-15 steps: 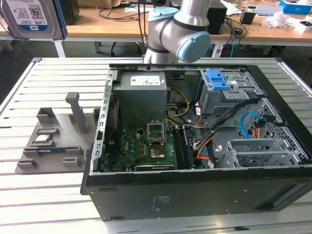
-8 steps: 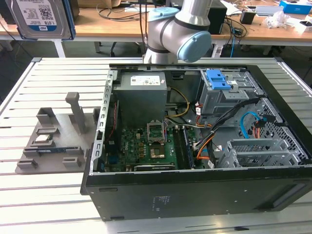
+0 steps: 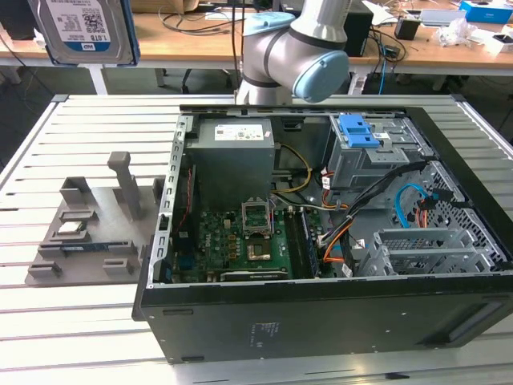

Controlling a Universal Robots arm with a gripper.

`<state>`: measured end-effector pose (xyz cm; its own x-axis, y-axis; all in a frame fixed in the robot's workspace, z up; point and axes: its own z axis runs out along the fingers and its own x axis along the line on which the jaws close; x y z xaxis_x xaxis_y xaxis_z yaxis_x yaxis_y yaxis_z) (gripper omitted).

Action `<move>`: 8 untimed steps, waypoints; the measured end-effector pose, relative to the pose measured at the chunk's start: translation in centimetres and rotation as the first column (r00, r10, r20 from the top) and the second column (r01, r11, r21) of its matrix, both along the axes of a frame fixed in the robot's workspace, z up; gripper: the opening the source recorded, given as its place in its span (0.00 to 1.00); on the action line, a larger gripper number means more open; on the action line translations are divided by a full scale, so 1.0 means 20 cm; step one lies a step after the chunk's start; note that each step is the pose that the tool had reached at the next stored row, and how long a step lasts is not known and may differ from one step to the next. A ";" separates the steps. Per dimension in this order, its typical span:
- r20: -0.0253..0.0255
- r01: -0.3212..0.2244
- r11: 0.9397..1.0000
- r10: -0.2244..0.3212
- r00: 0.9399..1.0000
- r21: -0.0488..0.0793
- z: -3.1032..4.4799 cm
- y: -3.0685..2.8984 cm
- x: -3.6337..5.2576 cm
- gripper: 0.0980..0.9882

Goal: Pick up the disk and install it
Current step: 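Pick up the disk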

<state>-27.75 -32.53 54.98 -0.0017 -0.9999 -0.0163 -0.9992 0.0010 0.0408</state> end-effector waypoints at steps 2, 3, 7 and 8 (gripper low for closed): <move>0.000 0.000 1.000 0.000 1.000 0.000 0.000 0.000 0.025 0.30; 0.000 0.000 1.000 0.000 1.000 0.000 0.000 0.000 0.040 0.30; 0.000 0.000 1.000 0.000 1.000 0.000 -0.001 0.001 0.082 0.30; 0.000 0.000 1.000 0.000 1.000 0.000 -0.002 0.001 0.093 0.30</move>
